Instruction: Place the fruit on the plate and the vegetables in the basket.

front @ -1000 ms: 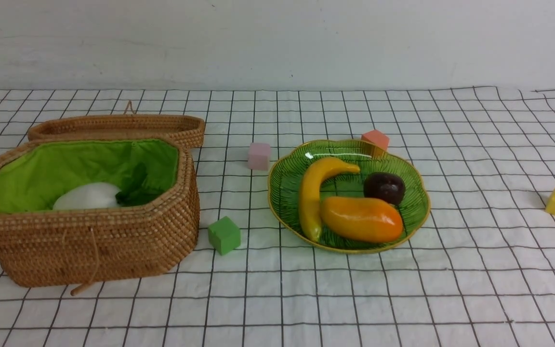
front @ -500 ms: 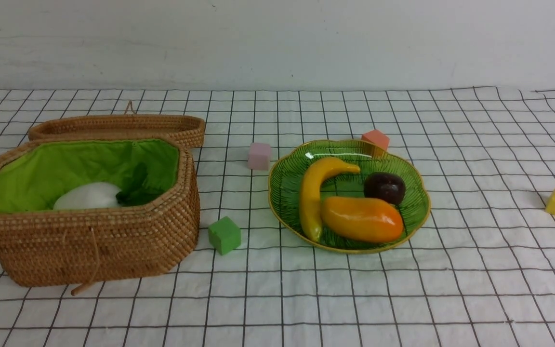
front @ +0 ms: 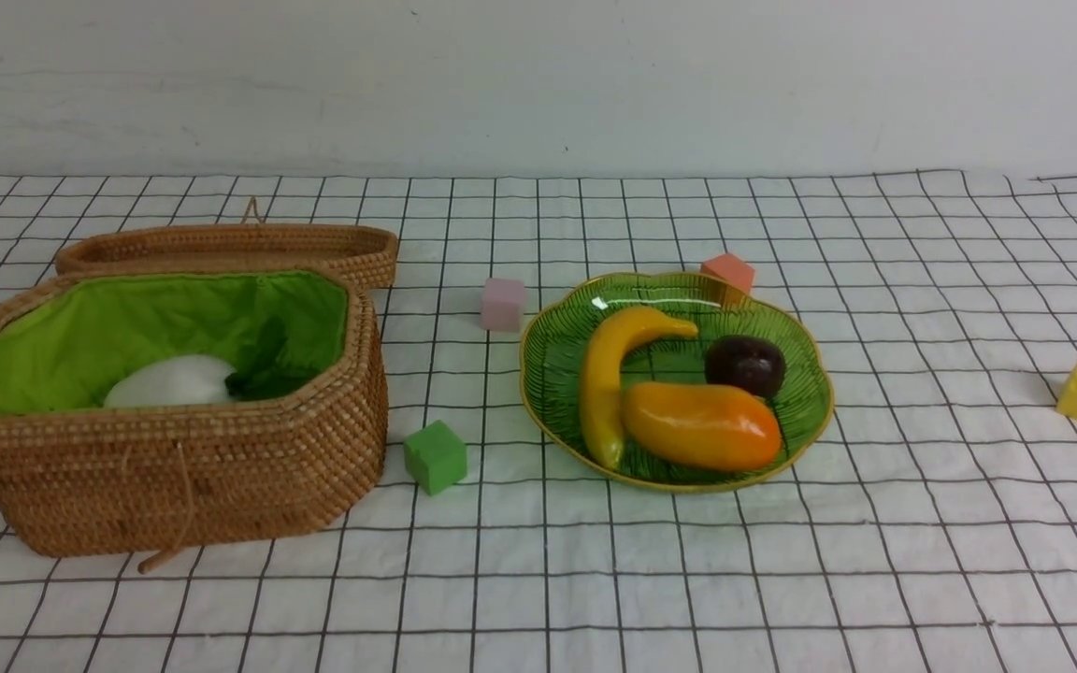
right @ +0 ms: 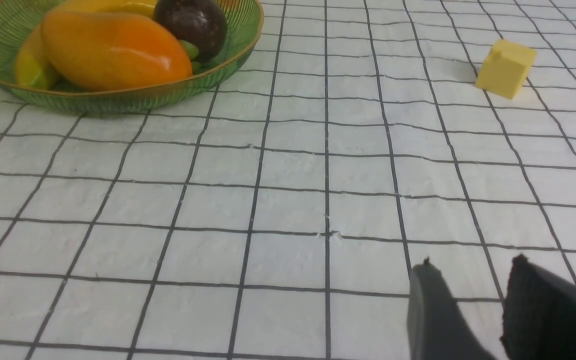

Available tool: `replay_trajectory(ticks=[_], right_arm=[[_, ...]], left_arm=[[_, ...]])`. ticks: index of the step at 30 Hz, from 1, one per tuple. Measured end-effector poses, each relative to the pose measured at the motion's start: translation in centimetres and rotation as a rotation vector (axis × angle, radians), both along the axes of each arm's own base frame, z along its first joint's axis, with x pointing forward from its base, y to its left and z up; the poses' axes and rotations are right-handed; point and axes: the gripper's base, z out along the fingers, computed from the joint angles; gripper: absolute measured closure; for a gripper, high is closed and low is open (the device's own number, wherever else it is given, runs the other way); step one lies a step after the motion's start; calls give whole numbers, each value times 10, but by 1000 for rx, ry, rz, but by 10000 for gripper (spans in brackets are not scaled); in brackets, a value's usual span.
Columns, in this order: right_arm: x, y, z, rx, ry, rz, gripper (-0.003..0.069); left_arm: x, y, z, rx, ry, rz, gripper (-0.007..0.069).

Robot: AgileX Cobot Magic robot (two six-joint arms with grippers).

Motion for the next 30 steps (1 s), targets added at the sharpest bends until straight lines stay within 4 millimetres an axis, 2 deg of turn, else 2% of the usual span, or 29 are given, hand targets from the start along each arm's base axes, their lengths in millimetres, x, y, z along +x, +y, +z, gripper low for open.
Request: replay_trajectory(ticks=[4, 30], right_arm=[[0, 0, 0, 0, 0, 0, 421], [0, 0, 0, 0, 0, 0, 421]], left_arm=[[-1, 0, -10, 2, 61, 0, 635], [-1, 0, -10, 1, 60, 2, 618]])
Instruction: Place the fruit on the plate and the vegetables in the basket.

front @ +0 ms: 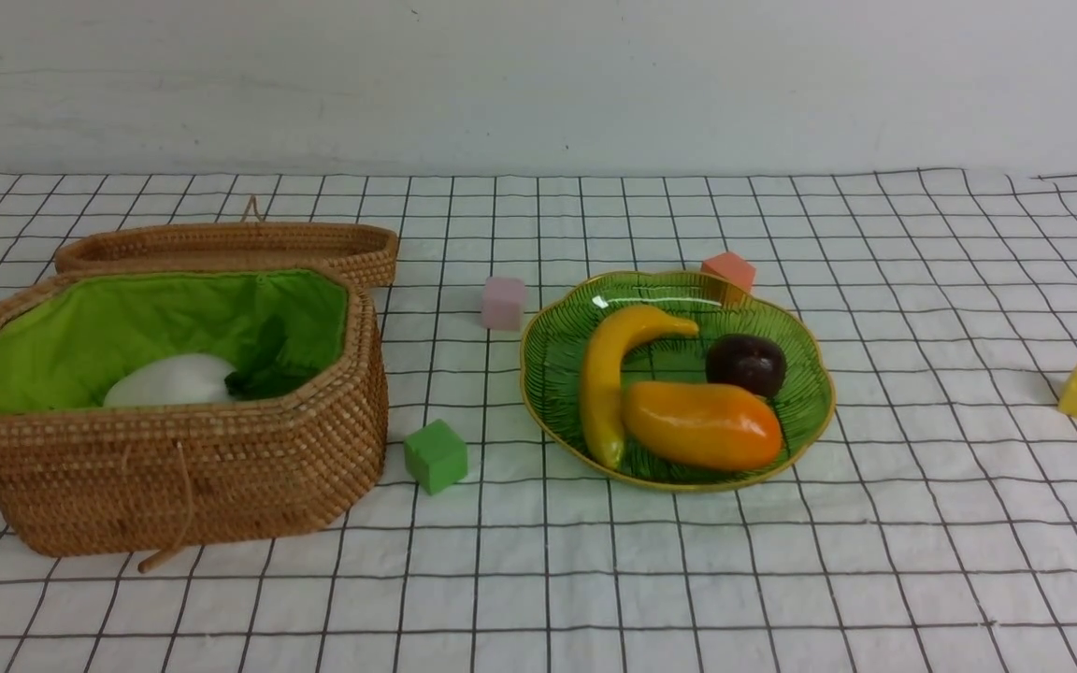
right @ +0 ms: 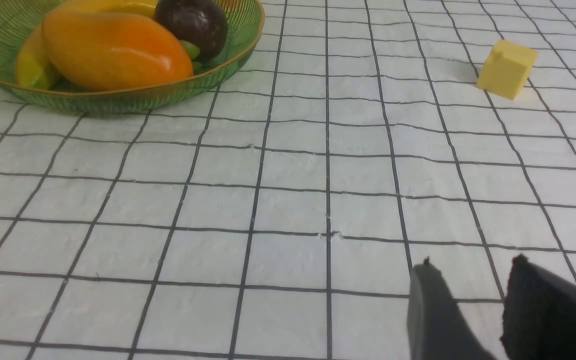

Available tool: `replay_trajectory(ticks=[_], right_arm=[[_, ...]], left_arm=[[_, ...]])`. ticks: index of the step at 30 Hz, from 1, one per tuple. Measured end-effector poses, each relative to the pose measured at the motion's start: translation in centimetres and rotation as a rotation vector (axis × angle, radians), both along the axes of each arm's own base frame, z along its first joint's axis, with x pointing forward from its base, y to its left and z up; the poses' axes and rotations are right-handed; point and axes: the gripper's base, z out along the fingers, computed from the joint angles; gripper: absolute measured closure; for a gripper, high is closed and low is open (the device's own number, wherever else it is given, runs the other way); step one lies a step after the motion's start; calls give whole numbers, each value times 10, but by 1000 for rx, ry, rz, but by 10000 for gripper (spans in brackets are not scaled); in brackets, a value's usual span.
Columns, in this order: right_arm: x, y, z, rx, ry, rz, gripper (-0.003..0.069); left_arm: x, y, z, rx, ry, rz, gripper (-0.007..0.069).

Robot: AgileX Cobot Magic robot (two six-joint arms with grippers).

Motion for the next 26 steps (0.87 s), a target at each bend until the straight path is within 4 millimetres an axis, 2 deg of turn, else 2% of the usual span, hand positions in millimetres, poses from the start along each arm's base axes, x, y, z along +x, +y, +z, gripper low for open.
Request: replay_trajectory(ticks=[26], right_arm=[[0, 0, 0, 0, 0, 0, 421]], left_arm=[[0, 0, 0, 0, 1, 0, 601]])
